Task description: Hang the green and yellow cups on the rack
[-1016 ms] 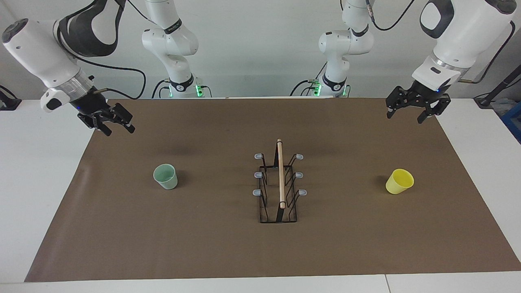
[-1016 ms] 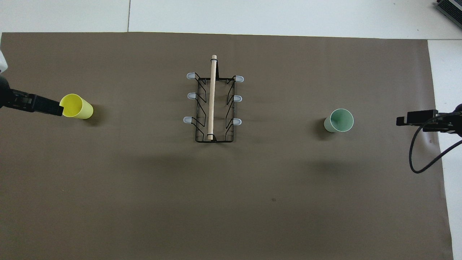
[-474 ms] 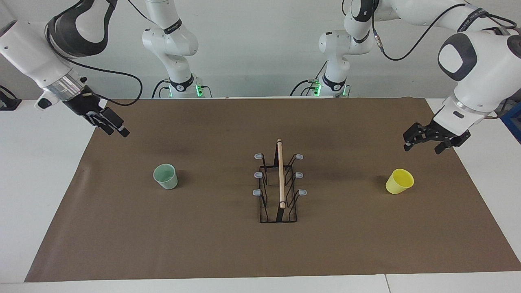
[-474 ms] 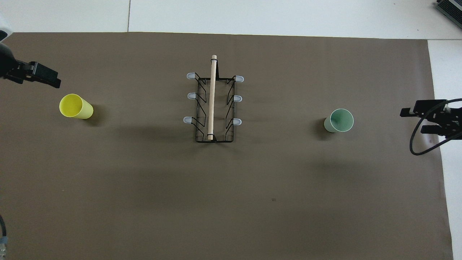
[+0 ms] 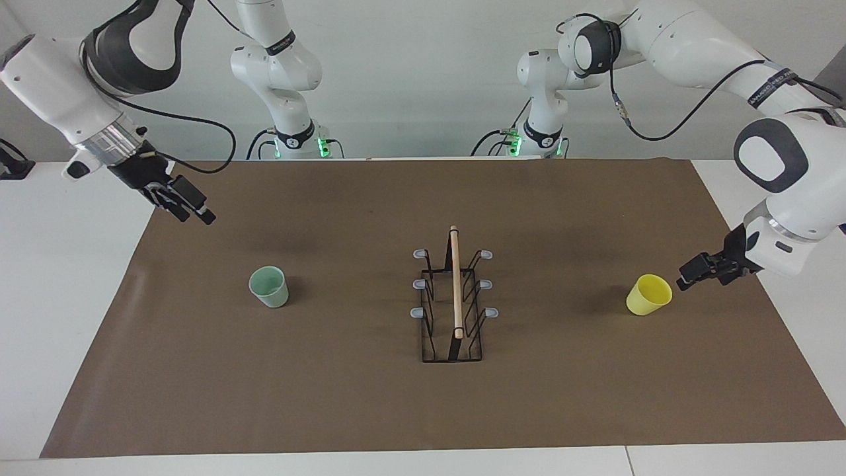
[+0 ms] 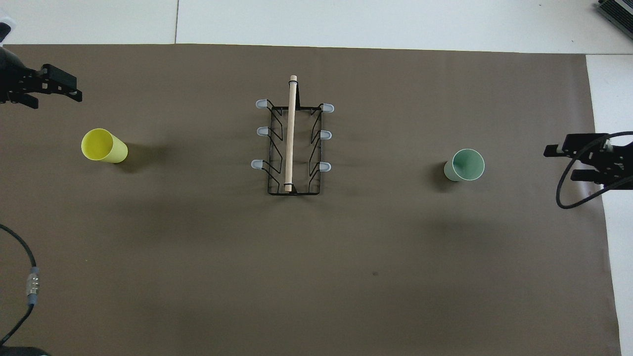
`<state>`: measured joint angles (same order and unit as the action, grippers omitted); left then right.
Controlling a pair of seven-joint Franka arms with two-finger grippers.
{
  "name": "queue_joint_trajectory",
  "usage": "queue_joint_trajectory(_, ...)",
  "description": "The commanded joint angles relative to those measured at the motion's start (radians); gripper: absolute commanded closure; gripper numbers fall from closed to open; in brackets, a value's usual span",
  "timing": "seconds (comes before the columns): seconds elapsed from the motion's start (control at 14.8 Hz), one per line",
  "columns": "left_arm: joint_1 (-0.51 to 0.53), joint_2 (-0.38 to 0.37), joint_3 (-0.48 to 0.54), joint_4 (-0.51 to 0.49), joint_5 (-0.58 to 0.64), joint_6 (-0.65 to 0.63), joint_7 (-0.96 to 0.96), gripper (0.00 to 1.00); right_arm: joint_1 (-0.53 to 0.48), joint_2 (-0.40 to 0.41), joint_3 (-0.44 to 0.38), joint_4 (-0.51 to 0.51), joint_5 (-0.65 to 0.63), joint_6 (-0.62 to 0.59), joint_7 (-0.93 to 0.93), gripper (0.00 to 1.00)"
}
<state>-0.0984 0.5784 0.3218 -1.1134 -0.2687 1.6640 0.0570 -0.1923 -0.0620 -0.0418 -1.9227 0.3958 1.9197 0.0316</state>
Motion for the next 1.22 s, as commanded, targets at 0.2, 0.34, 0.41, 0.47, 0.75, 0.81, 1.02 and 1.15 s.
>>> queue_joint_trajectory(0.2,0.037,0.083,0.039,0.006,-0.098,0.109,-0.201,0.00,0.036,0.123,0.008,0.283,-0.268,-0.148,-0.050,0.00)
queue_joint_trajectory(0.34,0.068,0.103,0.039,0.004,-0.142,0.112,-0.335,0.00,0.073,0.155,0.008,0.294,-0.342,-0.192,-0.048,0.00)
queue_joint_trajectory(0.41,0.071,0.109,0.039,0.003,-0.153,0.112,-0.414,0.00,0.076,0.206,0.008,0.322,-0.379,-0.218,-0.048,0.00)
queue_joint_trajectory(0.47,0.077,0.127,0.040,0.007,-0.159,0.111,-0.503,0.00,0.097,0.279,0.010,0.406,-0.414,-0.241,-0.048,0.00)
queue_joint_trajectory(0.75,0.120,0.138,0.042,0.001,-0.251,0.091,-0.699,0.00,0.187,0.496,0.028,0.596,-0.504,-0.278,-0.052,0.00)
queue_joint_trajectory(0.81,0.123,0.138,0.042,-0.008,-0.276,0.086,-0.764,0.00,0.215,0.522,0.030,0.599,-0.544,-0.254,-0.052,0.00)
queue_joint_trajectory(1.02,0.124,0.113,0.060,-0.084,-0.338,0.082,-0.891,0.00,0.278,0.586,0.037,0.597,-0.610,-0.205,-0.065,0.00)
queue_joint_trajectory(1.15,0.115,0.087,0.075,-0.133,-0.380,0.083,-0.925,0.00,0.353,0.651,0.045,0.599,-0.711,-0.191,-0.078,0.00)
